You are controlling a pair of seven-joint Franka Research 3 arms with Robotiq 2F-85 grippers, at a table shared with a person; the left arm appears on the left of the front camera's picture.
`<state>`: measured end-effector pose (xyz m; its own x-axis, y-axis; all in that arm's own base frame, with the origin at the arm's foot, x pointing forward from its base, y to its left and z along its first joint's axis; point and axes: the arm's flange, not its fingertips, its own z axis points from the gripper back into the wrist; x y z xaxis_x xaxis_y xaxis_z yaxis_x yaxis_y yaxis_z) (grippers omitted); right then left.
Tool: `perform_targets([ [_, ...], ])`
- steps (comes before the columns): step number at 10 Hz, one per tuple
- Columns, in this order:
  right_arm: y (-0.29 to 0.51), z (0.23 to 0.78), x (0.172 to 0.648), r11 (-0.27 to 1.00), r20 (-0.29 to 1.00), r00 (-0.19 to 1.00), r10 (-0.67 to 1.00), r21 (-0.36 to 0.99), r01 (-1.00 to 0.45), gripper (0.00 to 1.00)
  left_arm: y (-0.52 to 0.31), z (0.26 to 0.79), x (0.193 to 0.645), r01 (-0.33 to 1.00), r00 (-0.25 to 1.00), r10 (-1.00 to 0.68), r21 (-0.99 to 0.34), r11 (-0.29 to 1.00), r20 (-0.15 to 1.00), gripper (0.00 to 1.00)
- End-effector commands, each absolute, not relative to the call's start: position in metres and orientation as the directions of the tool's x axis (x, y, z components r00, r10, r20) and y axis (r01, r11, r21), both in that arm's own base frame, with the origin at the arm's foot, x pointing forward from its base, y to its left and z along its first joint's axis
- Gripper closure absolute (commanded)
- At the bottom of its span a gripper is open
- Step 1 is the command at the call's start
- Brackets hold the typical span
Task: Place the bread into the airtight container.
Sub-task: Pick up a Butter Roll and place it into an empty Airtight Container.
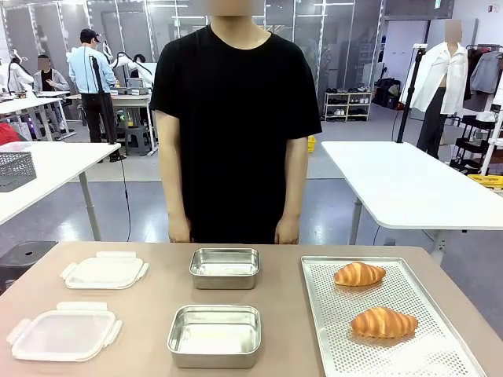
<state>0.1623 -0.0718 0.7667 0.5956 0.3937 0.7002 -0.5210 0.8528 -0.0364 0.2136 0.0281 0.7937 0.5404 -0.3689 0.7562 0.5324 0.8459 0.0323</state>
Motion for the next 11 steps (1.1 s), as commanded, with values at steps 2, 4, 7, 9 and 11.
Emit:
perform_targets([
  [2,-0.070,0.768,0.161,0.850,0.703,0.593,0.393,-0.033,-0.525,0.00,0.027,0.794,0.215,0.531,0.544,-0.367,0.030,0.847,0.755,0.00],
  [4,-0.072,0.767,0.162,0.853,0.701,0.595,0.394,-0.037,-0.521,0.00,0.027,0.794,0.215,0.531,0.544,-0.367,0.030,0.847,0.755,0.00],
  [7,-0.059,0.775,0.185,0.463,0.482,0.325,0.814,-0.200,-0.863,0.00,0.027,0.794,0.215,0.531,0.544,-0.367,0.030,0.847,0.755,0.00],
  [9,-0.042,0.748,0.218,0.233,0.327,0.134,0.936,-0.288,-0.929,0.00,0.027,0.794,0.215,0.531,0.544,-0.367,0.030,0.847,0.755,0.00],
  [11,-0.001,0.695,0.256,0.140,0.181,0.086,0.980,-0.311,-0.940,0.00,0.027,0.794,0.215,0.531,0.544,-0.367,0.030,0.847,0.755,0.00],
])
